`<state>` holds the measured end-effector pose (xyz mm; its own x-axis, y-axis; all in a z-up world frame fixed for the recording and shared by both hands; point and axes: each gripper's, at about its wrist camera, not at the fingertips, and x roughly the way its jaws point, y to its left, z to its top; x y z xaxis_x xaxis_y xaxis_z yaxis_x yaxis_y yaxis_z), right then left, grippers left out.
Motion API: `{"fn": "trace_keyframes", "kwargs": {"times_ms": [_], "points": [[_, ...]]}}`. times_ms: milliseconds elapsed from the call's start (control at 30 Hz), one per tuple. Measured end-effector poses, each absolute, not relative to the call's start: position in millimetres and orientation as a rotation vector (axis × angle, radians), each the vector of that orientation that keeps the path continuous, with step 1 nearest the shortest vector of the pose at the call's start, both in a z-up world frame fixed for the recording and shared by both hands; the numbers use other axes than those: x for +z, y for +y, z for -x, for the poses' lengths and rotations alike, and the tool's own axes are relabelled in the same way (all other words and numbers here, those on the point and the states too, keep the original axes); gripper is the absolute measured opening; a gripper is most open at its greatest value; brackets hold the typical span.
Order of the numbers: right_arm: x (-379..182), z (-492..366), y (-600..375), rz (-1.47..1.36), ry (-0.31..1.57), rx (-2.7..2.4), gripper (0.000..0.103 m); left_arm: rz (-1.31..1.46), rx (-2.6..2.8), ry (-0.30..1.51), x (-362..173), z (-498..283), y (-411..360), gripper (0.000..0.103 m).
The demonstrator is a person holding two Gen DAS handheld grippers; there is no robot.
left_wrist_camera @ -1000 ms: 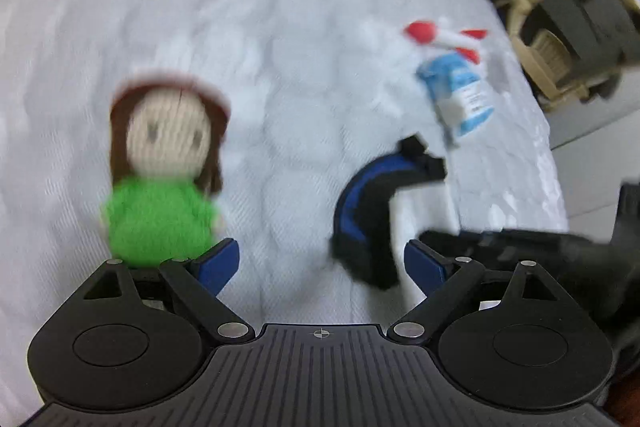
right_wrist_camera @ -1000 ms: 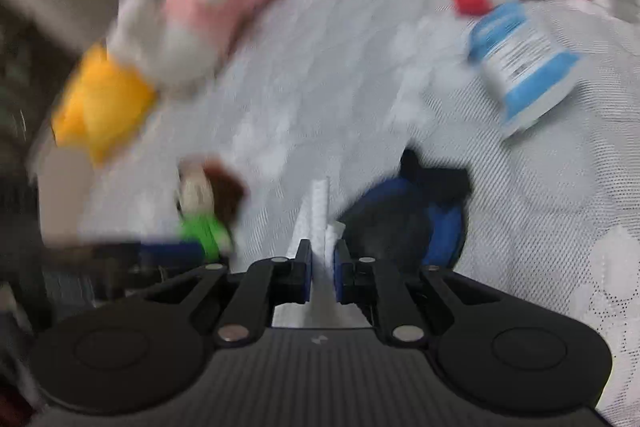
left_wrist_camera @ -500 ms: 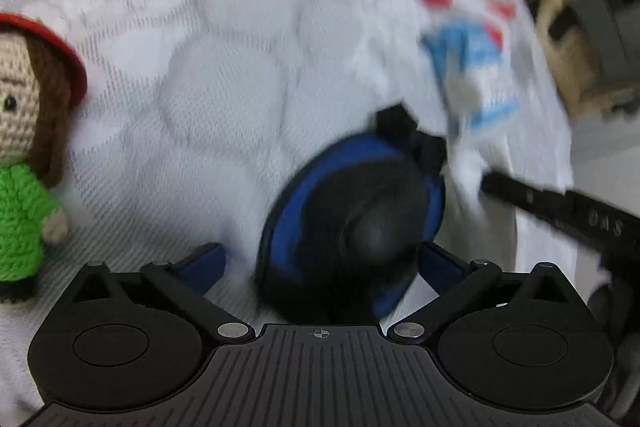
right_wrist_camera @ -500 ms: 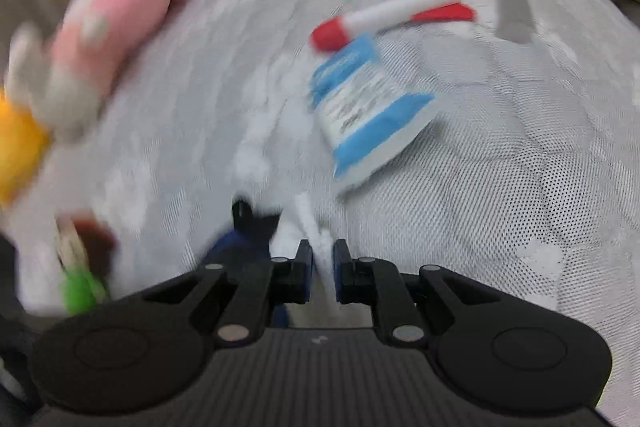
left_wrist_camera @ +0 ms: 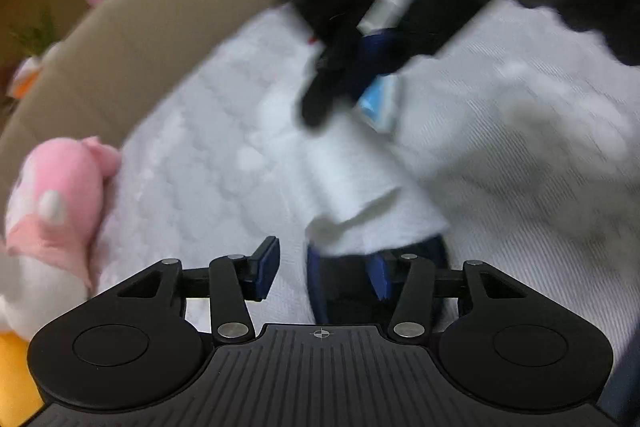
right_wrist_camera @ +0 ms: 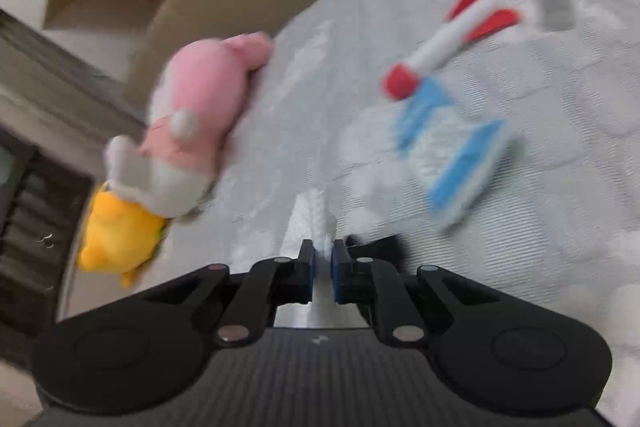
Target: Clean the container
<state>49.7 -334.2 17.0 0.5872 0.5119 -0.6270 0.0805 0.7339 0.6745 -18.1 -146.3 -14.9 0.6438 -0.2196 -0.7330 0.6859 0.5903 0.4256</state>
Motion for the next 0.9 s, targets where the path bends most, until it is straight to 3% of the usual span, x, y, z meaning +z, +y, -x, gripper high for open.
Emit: {"fn": "trace_keyframes", "kwargs": {"times_ms": [67,133,200,267,333,400,433,467,500,533,667,833,867,900], "points": [[8,-56,-313,-0.564,1.0,0.244,0.01,-0.721,-0.598,0.778,-17,18,-140,0.059],[-4,-57,-301,-0.424,1.063,0.196,0.013,-0.602,-0.579,0.865,-13,13,-128,0.077],[-9,-56,-305,-0.43,1.094,0.179,0.019,-0.408,-0.579,0.969,-6,3,-111,0.087],[-10,-56,-311,-0.497,1.102,0.171,0.041,-0.209,-0.581,1.059,-2,-8,-93,0.091],[-9,-58,-308,-0.507,1.09,0.192,0.049,-0.04,-0.578,1.133,-3,-17,-78,0.093],[-11,-60,-293,-0.432,1.101,0.223,0.048,0.052,-0.569,1.187,-11,-21,-69,0.093],[-13,-61,-286,-0.391,1.111,0.235,0.039,0.076,-0.562,1.204,-15,-23,-66,0.093],[-12,-60,-279,-0.352,1.095,0.248,0.021,0.101,-0.556,1.222,-19,-26,-64,0.093],[-10,-58,-273,-0.312,1.074,0.26,0.011,0.147,-0.558,1.244,-25,-29,-62,0.093],[-3,-56,-270,-0.278,1.044,0.244,0.009,0.214,-0.56,1.269,-30,-33,-58,0.093],[21,-45,-297,-0.405,0.925,0.212,0.009,0.471,-0.527,1.376,-58,-54,-59,0.1],[10,-45,-325,-0.5,0.948,0.1,0.01,0.55,-0.428,1.284,-62,-65,-78,0.103],[8,-46,-330,-0.518,0.954,0.077,0.01,0.532,-0.418,1.249,-61,-65,-82,0.101],[6,-46,-334,-0.527,0.956,0.056,0.01,0.457,-0.415,1.212,-58,-65,-89,0.085]]}}
